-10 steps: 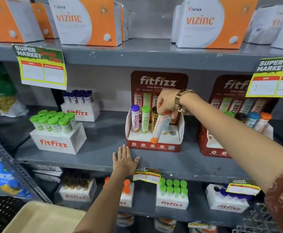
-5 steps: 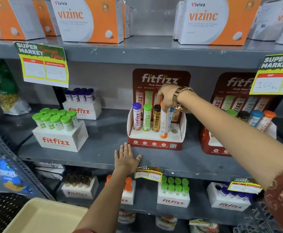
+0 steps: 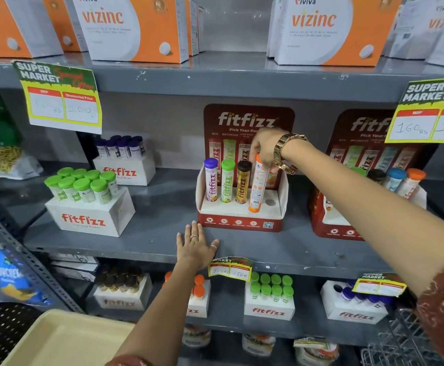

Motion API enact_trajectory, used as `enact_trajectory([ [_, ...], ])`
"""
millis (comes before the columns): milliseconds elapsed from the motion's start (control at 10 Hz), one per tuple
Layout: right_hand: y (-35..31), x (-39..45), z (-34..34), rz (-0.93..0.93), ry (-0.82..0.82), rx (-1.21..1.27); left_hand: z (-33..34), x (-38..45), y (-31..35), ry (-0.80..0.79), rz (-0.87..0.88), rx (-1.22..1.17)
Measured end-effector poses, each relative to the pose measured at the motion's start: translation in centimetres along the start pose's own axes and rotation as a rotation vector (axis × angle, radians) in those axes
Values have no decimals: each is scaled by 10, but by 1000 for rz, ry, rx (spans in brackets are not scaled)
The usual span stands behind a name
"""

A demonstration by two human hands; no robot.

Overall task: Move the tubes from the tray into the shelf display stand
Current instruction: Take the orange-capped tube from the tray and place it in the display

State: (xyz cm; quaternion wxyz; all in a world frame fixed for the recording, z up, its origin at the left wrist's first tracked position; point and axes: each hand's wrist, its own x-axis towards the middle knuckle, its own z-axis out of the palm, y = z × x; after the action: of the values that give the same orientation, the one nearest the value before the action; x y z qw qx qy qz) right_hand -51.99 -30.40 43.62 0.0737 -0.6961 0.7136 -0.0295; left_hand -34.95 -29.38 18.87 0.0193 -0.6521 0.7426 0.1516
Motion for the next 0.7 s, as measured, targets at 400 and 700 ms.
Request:
enact_trajectory([
  [400, 9, 5, 4, 96, 81, 22, 1, 1, 0, 1, 2, -2],
  [700, 27, 16, 16, 116, 156, 23, 2, 1, 0, 10, 2, -2],
])
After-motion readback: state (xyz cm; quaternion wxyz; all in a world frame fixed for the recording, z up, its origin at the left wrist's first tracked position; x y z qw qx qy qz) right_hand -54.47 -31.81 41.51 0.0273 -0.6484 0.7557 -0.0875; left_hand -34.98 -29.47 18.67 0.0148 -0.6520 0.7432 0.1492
